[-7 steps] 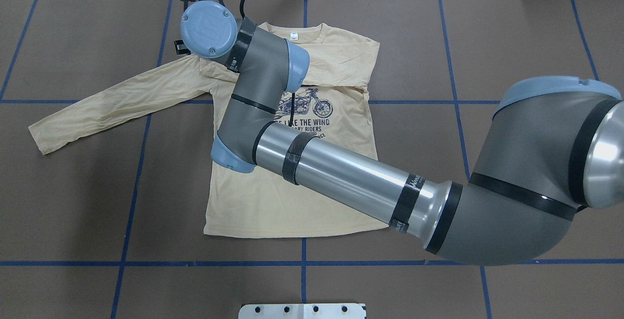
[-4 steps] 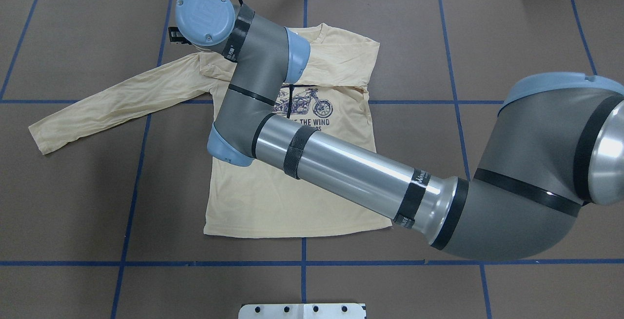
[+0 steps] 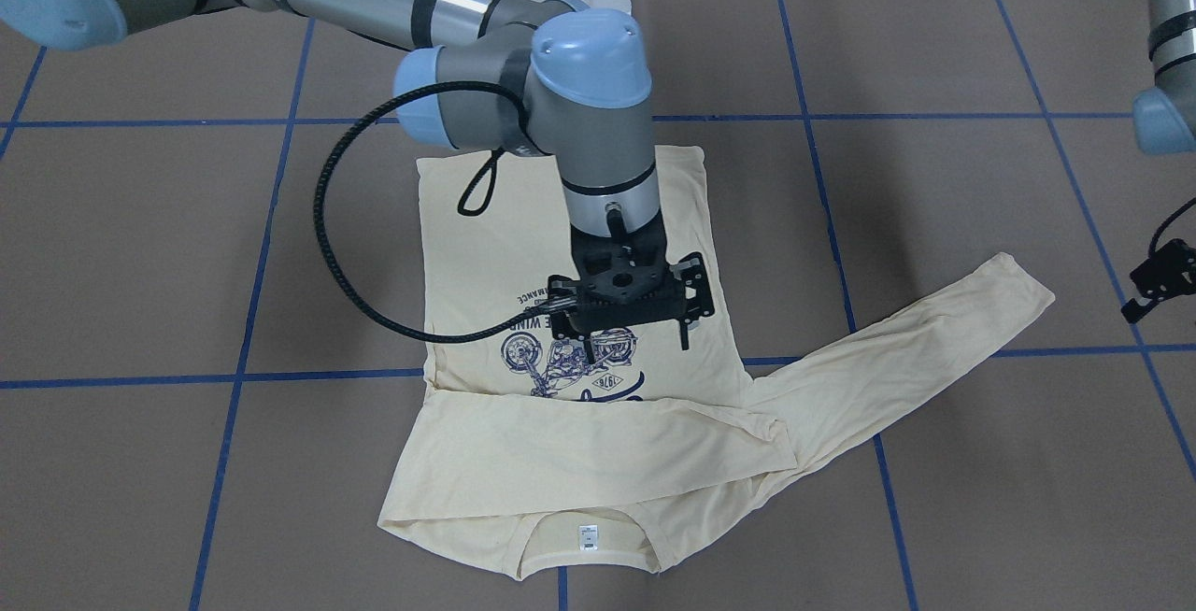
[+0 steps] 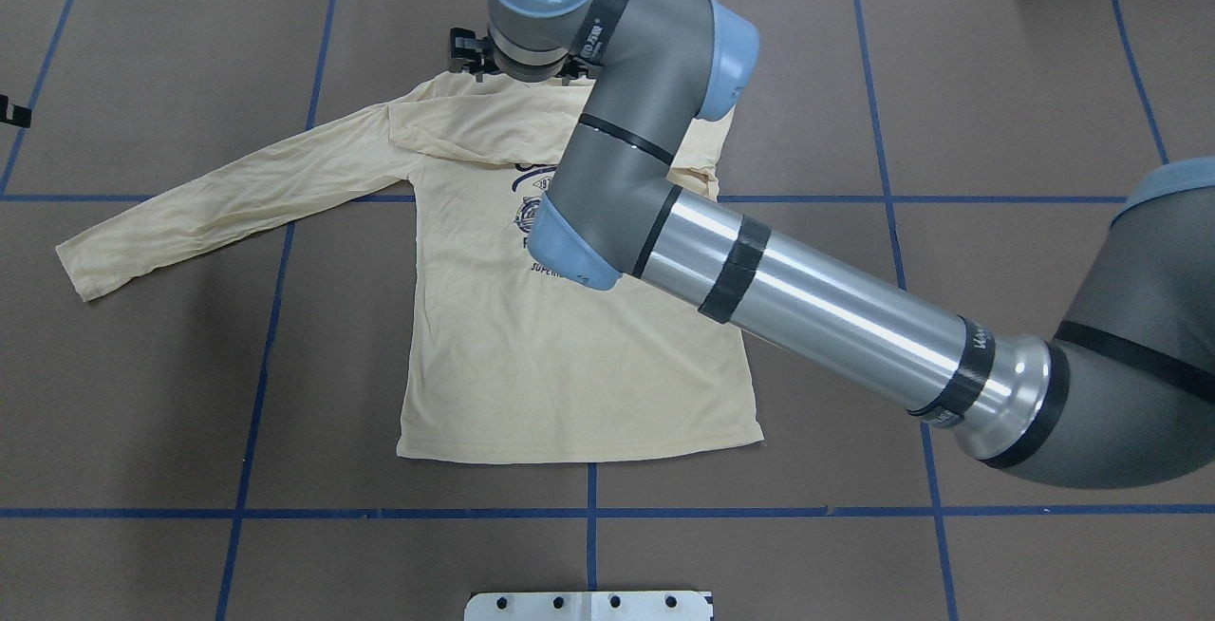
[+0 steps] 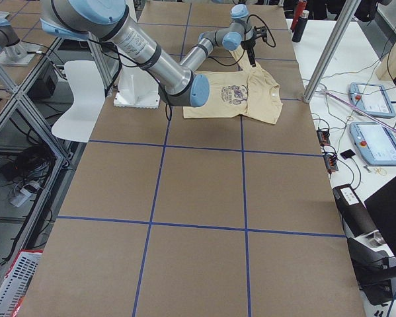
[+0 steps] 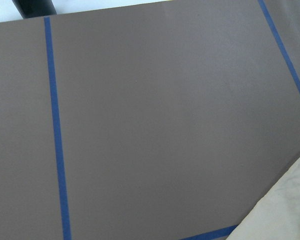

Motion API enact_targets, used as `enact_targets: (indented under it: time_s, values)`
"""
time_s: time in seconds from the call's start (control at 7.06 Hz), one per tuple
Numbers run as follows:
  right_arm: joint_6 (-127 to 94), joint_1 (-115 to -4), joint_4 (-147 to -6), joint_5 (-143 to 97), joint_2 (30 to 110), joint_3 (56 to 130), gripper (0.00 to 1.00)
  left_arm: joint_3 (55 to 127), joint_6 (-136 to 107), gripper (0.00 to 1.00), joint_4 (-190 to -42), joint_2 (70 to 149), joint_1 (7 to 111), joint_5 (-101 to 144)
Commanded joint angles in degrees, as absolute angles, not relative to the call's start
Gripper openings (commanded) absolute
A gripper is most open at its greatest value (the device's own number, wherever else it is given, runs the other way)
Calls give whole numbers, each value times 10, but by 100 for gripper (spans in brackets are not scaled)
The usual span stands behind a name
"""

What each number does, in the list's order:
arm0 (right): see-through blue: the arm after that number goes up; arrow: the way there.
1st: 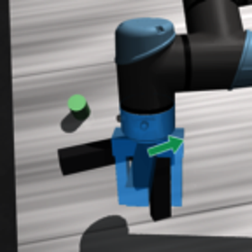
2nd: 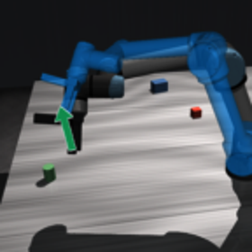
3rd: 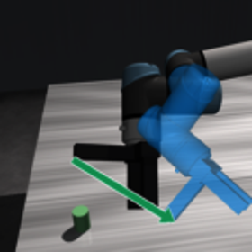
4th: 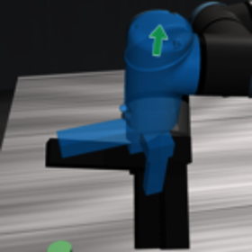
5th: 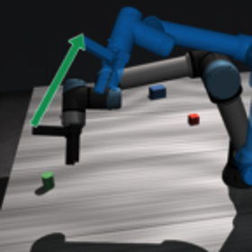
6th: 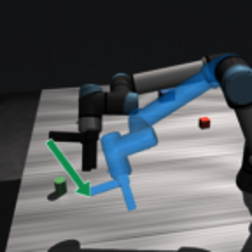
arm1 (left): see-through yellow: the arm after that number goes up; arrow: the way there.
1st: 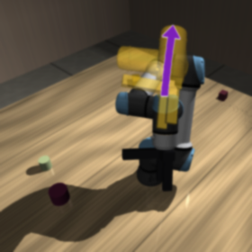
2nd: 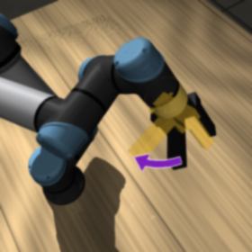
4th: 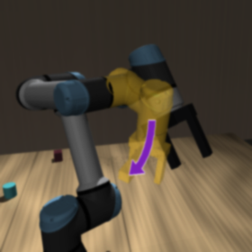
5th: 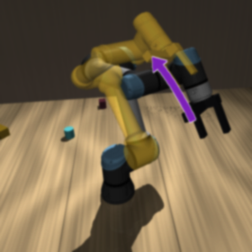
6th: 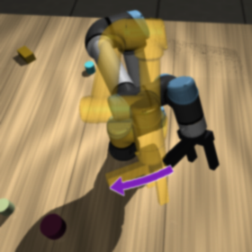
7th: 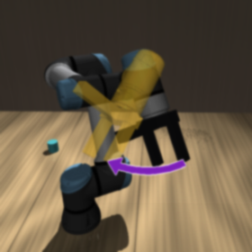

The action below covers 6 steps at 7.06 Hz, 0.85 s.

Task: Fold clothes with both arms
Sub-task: 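Lay the sleeve near the collar, release, and lift the right gripper away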

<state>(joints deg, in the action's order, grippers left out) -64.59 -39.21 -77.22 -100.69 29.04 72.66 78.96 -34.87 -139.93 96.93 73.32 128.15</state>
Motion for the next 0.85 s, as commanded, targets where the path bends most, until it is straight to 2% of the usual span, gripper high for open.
enact_targets:
  time_s: [0.0, 0.28, 0.42, 0.71]
  values:
    - [-618, -432, -881, -1077, 387, 869, 99, 842, -449, 100, -1439, 916, 666, 1210]
    - [-540, -466, -968, -1103, 496, 991, 100, 869, -551, 99, -1442, 885, 579, 1134]
    - [-483, -494, -996, -1115, 528, 1019, 100, 868, -564, 99, -1441, 877, 556, 1095]
    - [-406, -538, -991, -1176, 579, 1029, 100, 862, -561, 99, -1441, 855, 545, 1079]
